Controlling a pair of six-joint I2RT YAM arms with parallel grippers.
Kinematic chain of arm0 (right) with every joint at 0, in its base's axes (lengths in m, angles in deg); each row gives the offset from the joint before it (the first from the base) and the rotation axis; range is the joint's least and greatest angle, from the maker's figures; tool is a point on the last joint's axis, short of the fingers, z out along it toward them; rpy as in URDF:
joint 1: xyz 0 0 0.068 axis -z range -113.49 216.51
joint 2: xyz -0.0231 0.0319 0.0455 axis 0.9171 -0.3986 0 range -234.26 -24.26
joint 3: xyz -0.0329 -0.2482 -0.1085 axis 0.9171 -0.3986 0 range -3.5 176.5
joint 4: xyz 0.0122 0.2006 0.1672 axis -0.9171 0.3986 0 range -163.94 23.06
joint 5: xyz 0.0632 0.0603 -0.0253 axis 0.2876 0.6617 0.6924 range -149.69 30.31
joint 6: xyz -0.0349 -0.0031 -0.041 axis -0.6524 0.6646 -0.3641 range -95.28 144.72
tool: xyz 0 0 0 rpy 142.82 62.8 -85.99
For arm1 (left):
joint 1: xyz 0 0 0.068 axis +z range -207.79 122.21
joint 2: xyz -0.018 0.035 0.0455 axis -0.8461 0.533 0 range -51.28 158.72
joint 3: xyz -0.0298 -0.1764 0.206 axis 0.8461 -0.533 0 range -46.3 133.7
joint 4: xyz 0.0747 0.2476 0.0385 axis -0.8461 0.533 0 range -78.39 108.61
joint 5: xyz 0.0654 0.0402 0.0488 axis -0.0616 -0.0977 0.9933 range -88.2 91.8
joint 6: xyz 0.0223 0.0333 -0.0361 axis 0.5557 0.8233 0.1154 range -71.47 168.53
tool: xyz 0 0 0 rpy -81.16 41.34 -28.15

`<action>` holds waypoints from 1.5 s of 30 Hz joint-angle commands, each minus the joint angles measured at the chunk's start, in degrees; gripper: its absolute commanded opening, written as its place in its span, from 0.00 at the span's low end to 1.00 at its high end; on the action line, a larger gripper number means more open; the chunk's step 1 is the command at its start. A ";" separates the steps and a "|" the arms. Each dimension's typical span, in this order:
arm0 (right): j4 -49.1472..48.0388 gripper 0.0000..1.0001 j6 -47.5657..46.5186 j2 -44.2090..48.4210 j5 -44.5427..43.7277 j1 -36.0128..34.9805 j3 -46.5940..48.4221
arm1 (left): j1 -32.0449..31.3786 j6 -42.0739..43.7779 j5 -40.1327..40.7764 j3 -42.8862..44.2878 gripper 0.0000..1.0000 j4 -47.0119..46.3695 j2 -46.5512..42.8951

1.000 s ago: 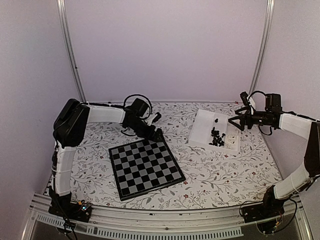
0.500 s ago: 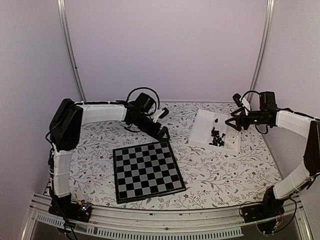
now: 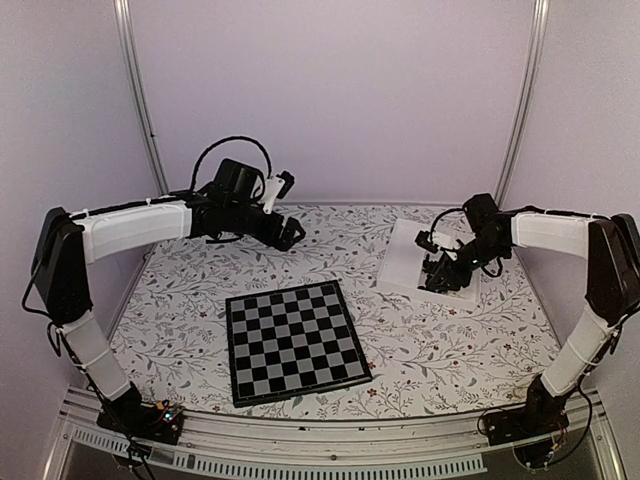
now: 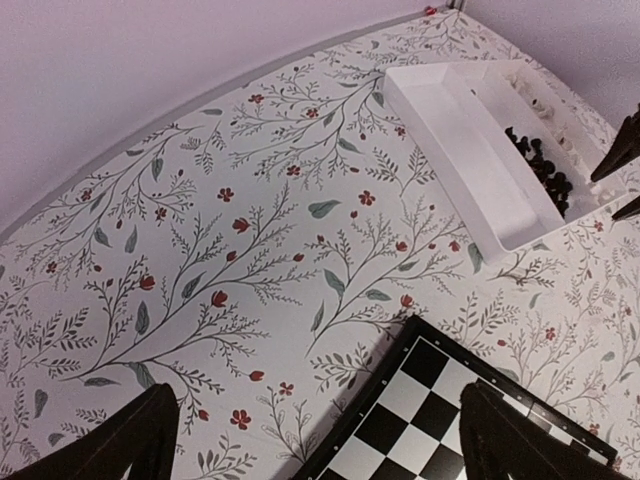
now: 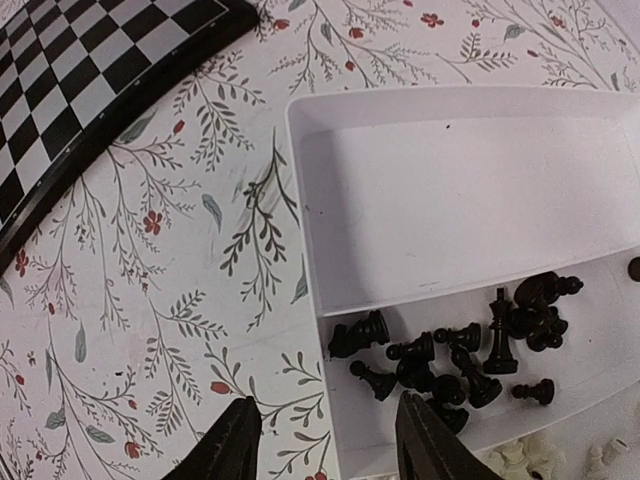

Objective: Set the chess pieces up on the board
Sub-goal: Move the storage box to the center of the board.

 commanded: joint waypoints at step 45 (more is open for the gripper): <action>16.26 0.27 -8.24 -3.90 -5.35 -6.57 -3.18 | 0.67 1.42 -4.10 -2.17 0.99 -0.40 -1.19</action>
